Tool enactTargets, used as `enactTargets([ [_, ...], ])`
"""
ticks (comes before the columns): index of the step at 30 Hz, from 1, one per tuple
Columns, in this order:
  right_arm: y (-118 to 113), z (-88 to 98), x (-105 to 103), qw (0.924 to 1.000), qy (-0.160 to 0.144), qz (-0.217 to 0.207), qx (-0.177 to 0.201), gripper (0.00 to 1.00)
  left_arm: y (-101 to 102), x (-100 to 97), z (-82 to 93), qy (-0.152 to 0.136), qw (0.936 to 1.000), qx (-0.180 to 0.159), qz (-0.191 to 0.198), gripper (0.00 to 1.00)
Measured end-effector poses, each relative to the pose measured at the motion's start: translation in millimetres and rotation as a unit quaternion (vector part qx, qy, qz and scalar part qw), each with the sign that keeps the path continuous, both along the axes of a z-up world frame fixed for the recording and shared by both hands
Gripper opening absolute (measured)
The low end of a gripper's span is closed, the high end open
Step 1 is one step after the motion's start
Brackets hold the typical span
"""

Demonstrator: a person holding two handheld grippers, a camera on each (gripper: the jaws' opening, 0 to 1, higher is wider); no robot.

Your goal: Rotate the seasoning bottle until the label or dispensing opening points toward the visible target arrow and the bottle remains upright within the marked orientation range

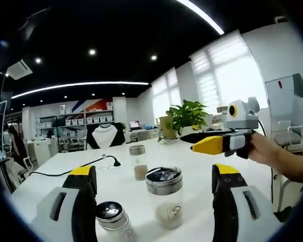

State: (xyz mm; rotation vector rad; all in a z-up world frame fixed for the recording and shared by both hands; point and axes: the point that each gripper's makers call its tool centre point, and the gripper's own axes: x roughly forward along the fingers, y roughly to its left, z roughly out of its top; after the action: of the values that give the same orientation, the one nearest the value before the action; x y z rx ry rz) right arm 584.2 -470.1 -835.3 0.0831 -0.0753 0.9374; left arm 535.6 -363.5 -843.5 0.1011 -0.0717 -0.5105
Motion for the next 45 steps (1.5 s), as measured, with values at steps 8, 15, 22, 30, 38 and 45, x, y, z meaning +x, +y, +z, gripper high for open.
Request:
enactTargets([
  [8,-14,-0.2,17,0.9997,-0.002,-0.023,-0.008,0.75,-2,-1.4,-4.6,0.007,0.9999,0.006,-0.007,1.00],
  [15,-14,-10.1,35,0.9992,0.012,-0.032,-0.018,0.75,-1,-2.3,-6.8,0.009,0.9999,0.008,-0.009,1.00],
  [22,-12,-19.6,55,0.9988,0.025,-0.038,-0.019,0.71,6,-1.9,-7.7,0.011,0.9999,0.003,-0.002,1.00],
  [30,1,-28.2,61,0.9991,0.026,-0.012,-0.030,0.51,15,0.7,-13.1,0.021,0.9997,0.006,0.007,0.98],
  [38,9,-29.8,74,0.9992,0.024,-0.013,-0.030,0.54,19,4.5,-15.5,0.025,0.9996,0.004,0.009,0.97],
  [45,10,-32.6,98,0.9985,0.037,-0.031,-0.025,0.61,21,5.3,-9.7,0.009,1.0000,0.003,0.001,0.97],
])
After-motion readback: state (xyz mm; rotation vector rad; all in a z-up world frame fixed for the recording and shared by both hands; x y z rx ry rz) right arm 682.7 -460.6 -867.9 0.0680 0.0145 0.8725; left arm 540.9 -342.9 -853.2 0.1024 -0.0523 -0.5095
